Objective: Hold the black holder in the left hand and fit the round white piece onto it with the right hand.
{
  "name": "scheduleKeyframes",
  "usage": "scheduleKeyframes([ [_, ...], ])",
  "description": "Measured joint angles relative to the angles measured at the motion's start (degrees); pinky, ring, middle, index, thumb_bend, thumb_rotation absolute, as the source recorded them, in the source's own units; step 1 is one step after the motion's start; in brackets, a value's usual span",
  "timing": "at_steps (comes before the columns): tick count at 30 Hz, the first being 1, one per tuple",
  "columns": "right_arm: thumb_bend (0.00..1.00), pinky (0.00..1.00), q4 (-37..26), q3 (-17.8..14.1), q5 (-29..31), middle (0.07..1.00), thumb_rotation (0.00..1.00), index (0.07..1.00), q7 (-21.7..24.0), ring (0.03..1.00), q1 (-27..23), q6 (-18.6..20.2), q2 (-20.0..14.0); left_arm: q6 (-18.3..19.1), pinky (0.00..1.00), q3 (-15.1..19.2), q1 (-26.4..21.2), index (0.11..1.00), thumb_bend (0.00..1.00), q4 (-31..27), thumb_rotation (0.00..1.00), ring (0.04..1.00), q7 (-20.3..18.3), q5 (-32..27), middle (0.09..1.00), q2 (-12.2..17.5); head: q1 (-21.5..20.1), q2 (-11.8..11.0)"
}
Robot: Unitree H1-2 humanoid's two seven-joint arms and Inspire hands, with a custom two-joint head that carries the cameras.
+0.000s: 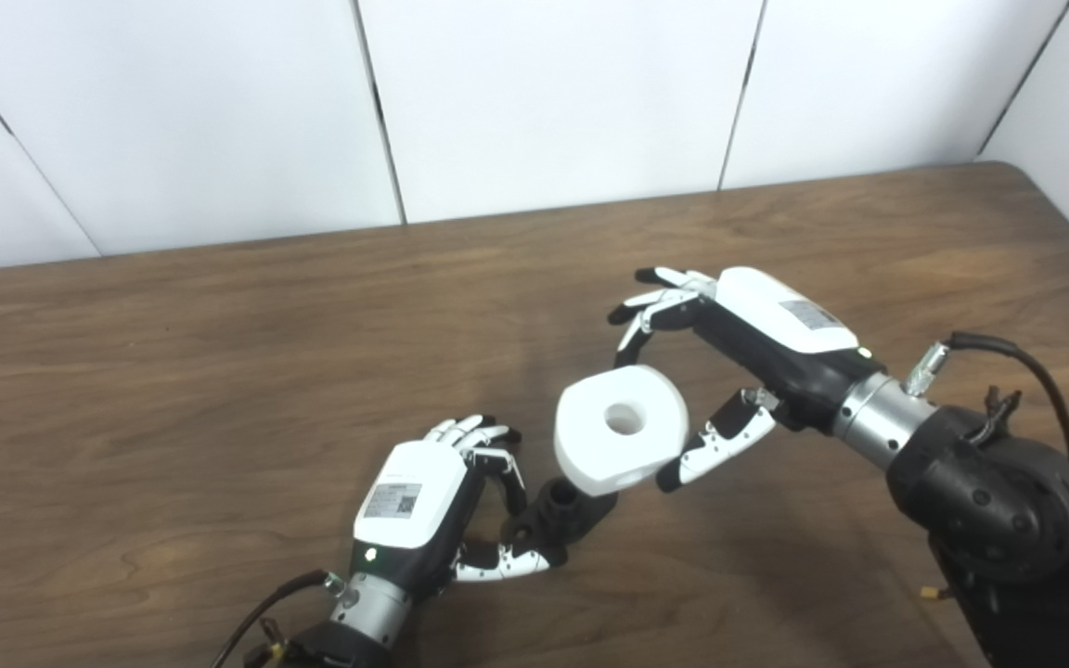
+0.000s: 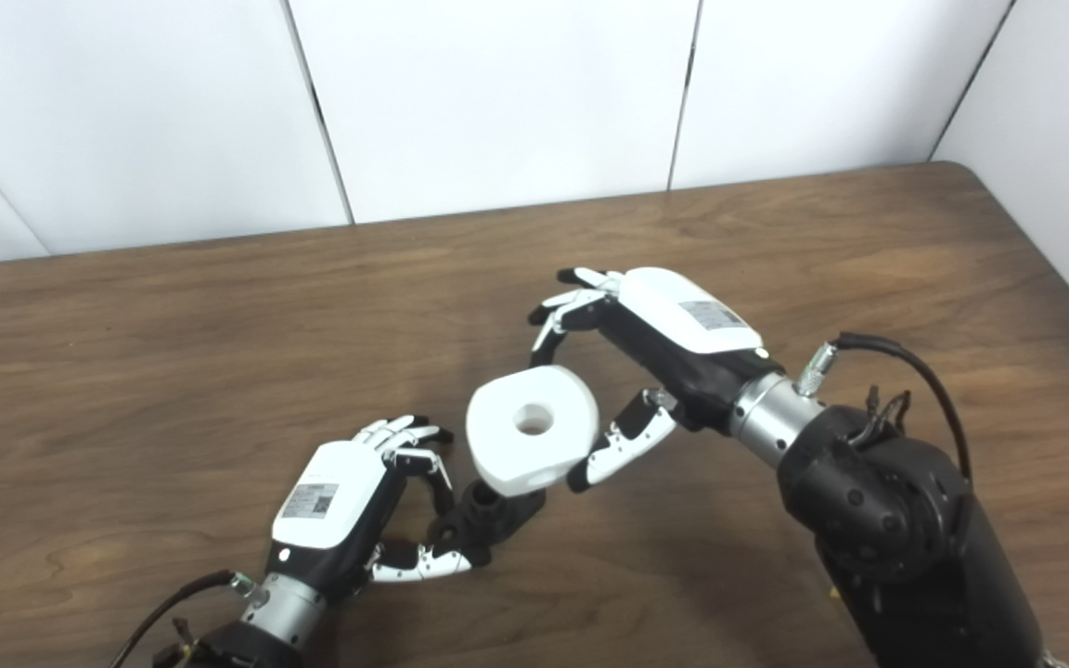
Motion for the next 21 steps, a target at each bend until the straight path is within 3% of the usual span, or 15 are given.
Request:
scheduleKeyframes([
  [8, 0.52, 0.93, 0.07, 2.87, -1.59, 0.796, 0.13, 0.482, 1.01, 0.936, -0.04, -0.26, 1.23, 0.11, 0.89, -0.08, -0.04, 0.491, 0.52, 0.00, 0.05, 0.887, -0.02, 0.01, 0.812, -0.07, 0.18, 0.09],
  [21, 0.52, 0.93, 2.38, 4.01, -2.58, 0.804, 0.13, 0.483, 0.63, 0.947, 0.26, -0.78, 3.40, 0.25, 0.89, -0.12, -0.13, 0.491, 0.52, -0.01, 0.05, 0.887, -0.23, 0.03, 0.813, -0.10, 0.26, 0.62],
])
